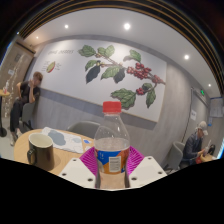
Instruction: Pour water
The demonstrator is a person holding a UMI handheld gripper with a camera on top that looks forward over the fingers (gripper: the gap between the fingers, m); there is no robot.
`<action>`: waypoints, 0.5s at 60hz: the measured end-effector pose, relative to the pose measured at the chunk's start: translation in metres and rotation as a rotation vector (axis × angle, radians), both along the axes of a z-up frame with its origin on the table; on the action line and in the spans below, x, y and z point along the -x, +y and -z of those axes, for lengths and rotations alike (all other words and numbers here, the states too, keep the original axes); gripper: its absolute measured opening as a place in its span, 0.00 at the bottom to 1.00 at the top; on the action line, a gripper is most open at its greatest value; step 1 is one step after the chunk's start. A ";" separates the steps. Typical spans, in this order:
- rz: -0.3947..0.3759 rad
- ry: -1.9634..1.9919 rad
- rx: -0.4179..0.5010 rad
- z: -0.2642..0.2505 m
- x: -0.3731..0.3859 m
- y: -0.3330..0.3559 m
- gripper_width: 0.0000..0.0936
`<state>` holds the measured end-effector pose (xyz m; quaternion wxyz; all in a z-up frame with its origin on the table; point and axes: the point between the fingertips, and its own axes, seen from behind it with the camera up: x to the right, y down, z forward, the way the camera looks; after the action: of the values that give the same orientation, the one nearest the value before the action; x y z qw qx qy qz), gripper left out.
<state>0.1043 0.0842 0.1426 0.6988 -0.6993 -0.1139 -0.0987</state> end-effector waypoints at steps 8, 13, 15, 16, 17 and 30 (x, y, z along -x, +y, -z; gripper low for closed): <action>0.059 -0.492 -0.046 -0.018 0.021 0.014 0.34; 0.070 -0.865 -0.078 -0.041 0.035 0.014 0.35; 0.075 -1.028 -0.096 -0.047 0.045 0.015 0.35; 0.082 -1.120 -0.102 -0.053 0.050 0.009 0.35; 0.084 -1.196 -0.115 -0.057 0.054 0.007 0.35; 0.060 -1.838 -0.211 -0.067 0.110 0.010 0.35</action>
<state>-0.0058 0.0940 0.2095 0.3910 -0.2816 -0.5959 -0.6425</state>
